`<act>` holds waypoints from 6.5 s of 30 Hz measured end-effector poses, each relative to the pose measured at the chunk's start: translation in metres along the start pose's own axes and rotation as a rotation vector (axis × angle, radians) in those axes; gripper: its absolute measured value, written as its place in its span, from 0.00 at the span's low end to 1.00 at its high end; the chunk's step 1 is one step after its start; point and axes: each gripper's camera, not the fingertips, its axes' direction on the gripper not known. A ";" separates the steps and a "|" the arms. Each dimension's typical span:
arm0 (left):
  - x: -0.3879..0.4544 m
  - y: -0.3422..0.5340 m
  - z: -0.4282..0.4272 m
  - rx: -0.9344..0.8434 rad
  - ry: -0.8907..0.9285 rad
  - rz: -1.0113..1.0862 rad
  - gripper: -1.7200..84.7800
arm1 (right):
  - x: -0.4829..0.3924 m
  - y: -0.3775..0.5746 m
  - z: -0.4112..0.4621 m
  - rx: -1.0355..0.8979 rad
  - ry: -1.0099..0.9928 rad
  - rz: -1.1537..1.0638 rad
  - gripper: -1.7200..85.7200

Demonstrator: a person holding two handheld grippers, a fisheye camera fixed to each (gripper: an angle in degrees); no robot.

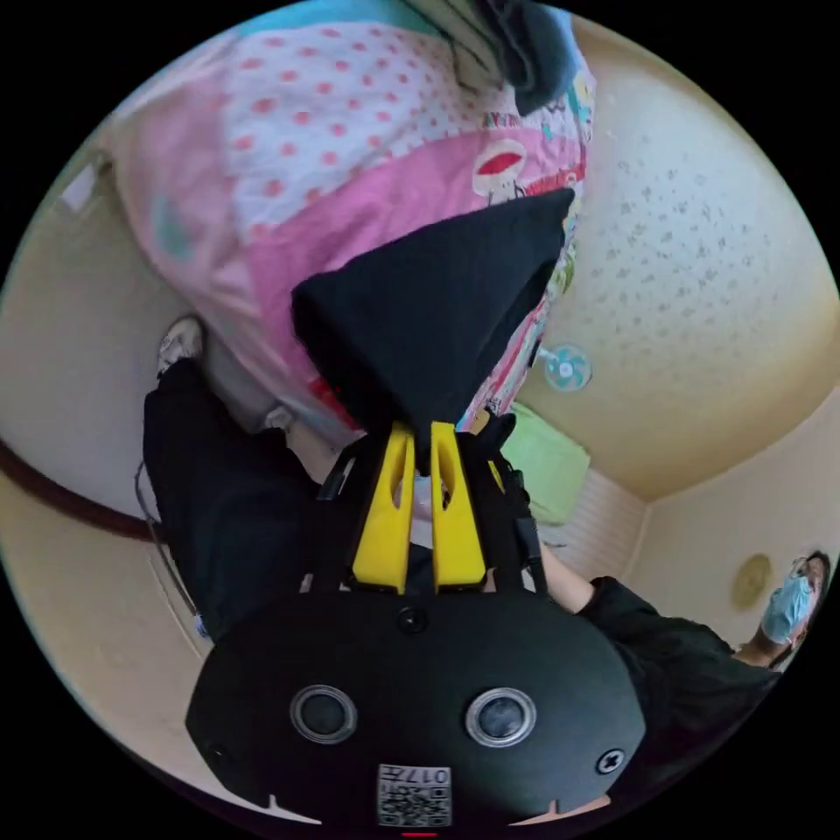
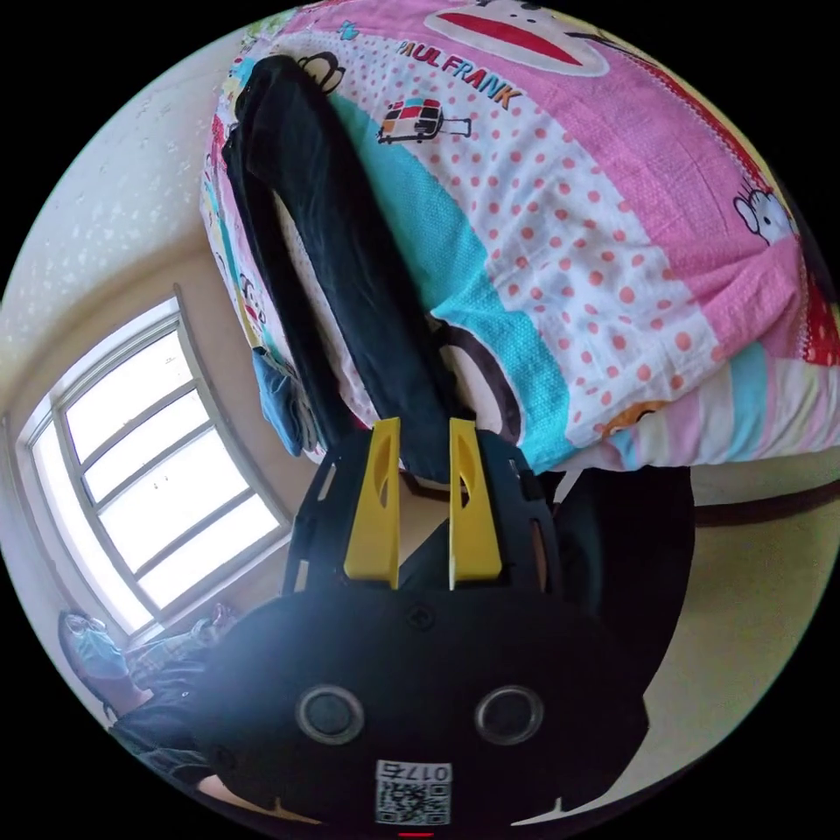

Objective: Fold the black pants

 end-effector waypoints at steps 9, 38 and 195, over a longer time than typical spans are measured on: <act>-0.012 0.043 -0.041 -0.180 -0.205 0.068 0.09 | 0.055 -0.012 0.034 -0.201 -0.034 -0.096 0.15; 0.140 0.076 0.043 -0.503 -0.516 0.506 0.07 | 0.058 -0.050 -0.167 -0.400 -0.157 -0.499 0.14; 0.055 0.110 0.087 -0.558 -0.515 0.449 0.21 | 0.135 0.052 0.057 -0.174 -0.114 -0.228 0.19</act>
